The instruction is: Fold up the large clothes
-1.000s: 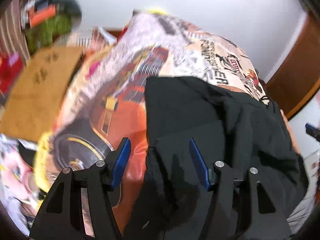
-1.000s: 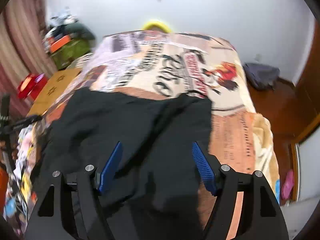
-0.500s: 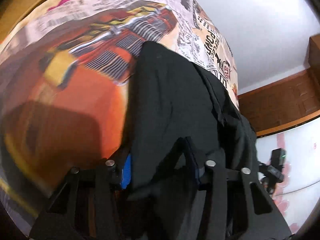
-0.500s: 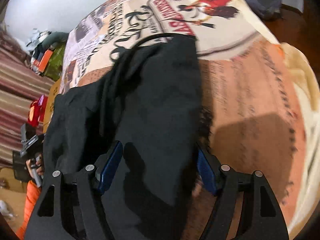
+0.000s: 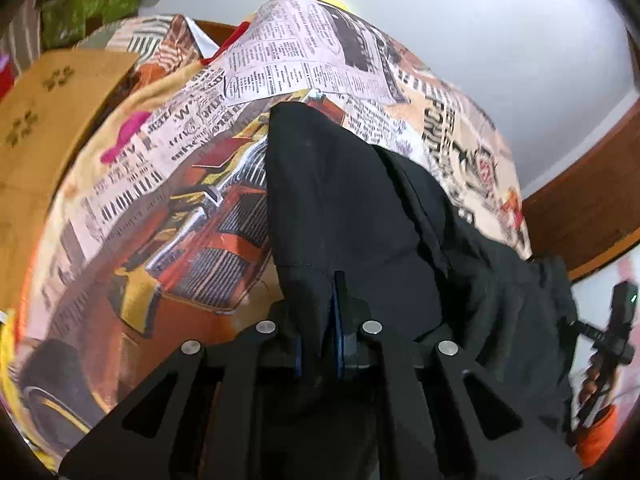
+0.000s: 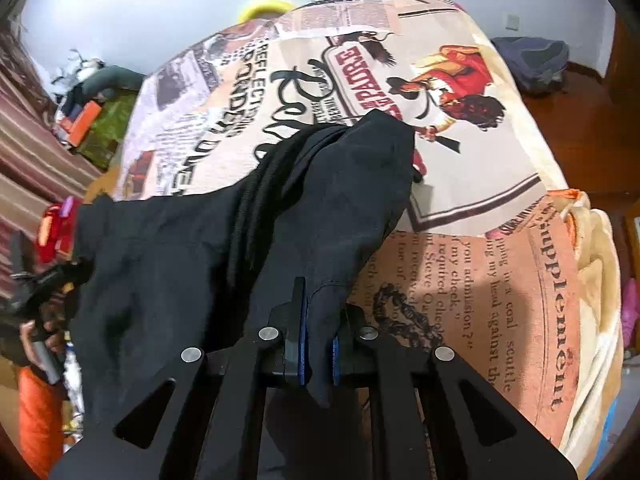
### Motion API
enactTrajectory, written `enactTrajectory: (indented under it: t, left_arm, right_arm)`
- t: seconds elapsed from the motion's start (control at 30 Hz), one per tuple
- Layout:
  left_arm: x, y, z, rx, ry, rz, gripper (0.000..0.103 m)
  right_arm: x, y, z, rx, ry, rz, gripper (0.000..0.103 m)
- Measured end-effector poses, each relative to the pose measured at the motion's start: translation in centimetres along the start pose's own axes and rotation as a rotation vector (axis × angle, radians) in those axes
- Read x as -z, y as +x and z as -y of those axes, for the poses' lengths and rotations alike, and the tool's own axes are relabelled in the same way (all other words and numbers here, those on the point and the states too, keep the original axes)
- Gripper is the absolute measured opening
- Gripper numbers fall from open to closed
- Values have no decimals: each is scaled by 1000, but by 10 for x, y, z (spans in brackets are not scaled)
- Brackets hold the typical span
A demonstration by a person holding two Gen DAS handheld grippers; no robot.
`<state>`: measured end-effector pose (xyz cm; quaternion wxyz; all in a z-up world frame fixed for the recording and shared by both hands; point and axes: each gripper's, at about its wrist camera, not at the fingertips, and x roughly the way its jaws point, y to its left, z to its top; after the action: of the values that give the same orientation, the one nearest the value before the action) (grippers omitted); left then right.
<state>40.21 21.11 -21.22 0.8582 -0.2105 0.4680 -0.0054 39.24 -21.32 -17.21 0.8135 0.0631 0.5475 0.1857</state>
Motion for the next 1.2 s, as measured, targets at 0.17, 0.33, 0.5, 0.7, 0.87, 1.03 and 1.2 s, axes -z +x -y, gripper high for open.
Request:
enactTrajectory:
  t: [0.17, 0.33, 0.5, 0.7, 0.87, 1.03, 1.2]
  left_arm:
    - [19, -5, 9, -184, 119, 10, 16]
    - [35, -41, 9, -241, 171, 36, 16]
    - [47, -104, 15, -245, 190, 118, 35]
    - [77, -174, 3, -258, 178, 209, 67]
    - [112, -188, -22, -237, 160, 127, 67]
    - [163, -167, -47, -211, 161, 16, 67]
    - [202, -136, -70, -183, 105, -78, 67]
  right_arm:
    - [8, 3, 1, 111, -2, -2, 17]
    - [19, -37, -16, 228, -105, 48, 20]
    - [39, -100, -28, 309, -177, 182, 63]
    - [75, -163, -42, 358, -259, 334, 82]
    - [108, -175, -45, 342, -326, 296, 83]
    - [140, -159, -44, 359, -382, 219, 82]
    - [162, -134, -26, 346, -336, 163, 82]
